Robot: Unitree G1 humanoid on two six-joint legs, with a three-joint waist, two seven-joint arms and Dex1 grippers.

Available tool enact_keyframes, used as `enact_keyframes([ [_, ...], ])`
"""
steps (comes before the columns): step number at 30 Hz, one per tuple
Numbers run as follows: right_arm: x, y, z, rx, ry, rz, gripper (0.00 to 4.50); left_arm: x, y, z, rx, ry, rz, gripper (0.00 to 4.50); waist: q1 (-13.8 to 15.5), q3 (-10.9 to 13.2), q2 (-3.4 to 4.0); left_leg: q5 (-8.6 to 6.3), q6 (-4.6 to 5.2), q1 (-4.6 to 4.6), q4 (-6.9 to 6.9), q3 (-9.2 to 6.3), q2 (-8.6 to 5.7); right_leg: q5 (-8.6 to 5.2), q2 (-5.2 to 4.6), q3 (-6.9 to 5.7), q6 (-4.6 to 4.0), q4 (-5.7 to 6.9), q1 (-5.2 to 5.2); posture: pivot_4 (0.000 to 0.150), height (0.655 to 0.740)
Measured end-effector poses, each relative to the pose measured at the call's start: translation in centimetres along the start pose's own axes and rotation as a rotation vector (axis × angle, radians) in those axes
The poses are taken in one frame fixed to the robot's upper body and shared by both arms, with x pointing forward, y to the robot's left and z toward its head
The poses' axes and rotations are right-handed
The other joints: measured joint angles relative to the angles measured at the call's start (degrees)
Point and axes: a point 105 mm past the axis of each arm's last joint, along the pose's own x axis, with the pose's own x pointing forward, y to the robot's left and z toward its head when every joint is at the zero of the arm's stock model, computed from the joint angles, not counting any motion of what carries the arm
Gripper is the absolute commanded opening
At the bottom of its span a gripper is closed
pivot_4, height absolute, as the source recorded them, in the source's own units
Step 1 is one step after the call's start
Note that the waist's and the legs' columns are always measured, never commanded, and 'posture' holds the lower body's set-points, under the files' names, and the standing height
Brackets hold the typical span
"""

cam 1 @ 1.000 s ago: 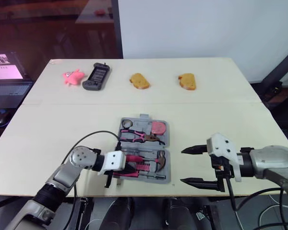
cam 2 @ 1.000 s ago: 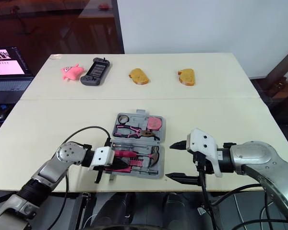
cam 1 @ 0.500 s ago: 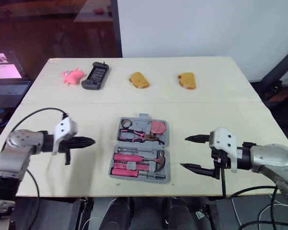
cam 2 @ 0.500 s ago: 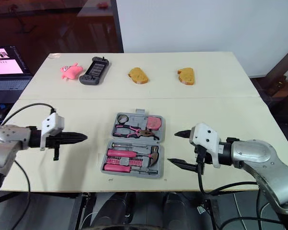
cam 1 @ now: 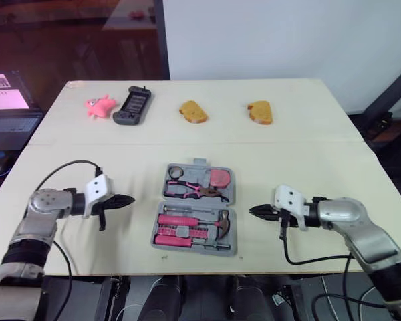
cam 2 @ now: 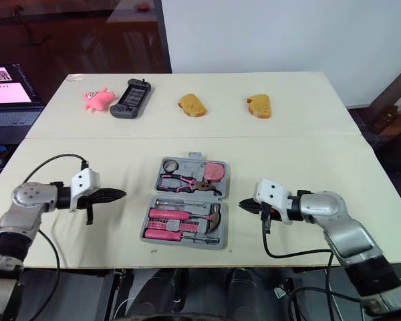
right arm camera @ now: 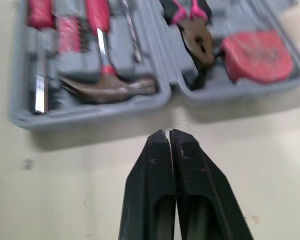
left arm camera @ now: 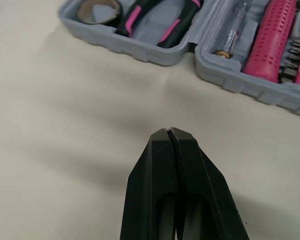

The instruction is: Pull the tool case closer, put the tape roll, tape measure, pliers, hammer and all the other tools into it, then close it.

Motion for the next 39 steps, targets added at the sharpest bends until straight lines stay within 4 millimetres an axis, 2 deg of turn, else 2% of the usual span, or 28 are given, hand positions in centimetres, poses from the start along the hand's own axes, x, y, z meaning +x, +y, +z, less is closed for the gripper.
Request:
enact_keyframes([
  [6,1.7,-1.0,-1.0,-0.019,0.019,0.003,0.02,2.4,-0.4,0.1,0.003,-0.007,-0.034,0.0,-1.1,0.0,0.0,0.0,0.0,0.03,0.0,-0.05,-0.05,0.01,0.08,-0.01,0.03,0.07,0.02,0.15,0.74],
  [10,3.5,-0.7,-1.2,-0.019,0.012,0.03,0.02,4.3,-0.8,0.7,0.014,-0.029,-0.057,0.0,-1.4,0.0,0.0,0.0,0.0,0.04,-0.01,-0.06,-0.07,0.07,0.1,0.0,0.13,0.12,0.0,0.15,0.74],
  [14,4.2,-0.7,-1.7,-0.015,0.028,0.047,0.02,4.7,-0.8,0.7,0.014,-0.027,-0.05,0.0,-1.6,0.0,0.01,0.0,0.0,0.05,-0.01,-0.06,-0.09,0.07,0.1,0.0,0.13,0.13,0.01,0.15,0.74],
  [26,6.3,-0.9,-0.6,-0.031,-0.01,0.084,0.02,5.2,-1.1,1.0,0.019,-0.021,-0.051,0.0,-1.4,0.0,0.02,0.01,-0.01,0.06,0.01,-0.1,-0.13,0.08,0.1,0.0,0.15,0.12,0.04,0.15,0.74],
  [39,6.3,-0.7,-0.5,-0.038,0.008,0.105,0.02,5.3,-3.9,0.5,-0.036,-0.01,-0.065,0.0,-1.6,0.0,0.06,0.0,-0.02,0.09,-0.03,-0.1,-0.08,0.08,0.09,0.04,0.14,0.12,0.03,0.15,0.74],
])
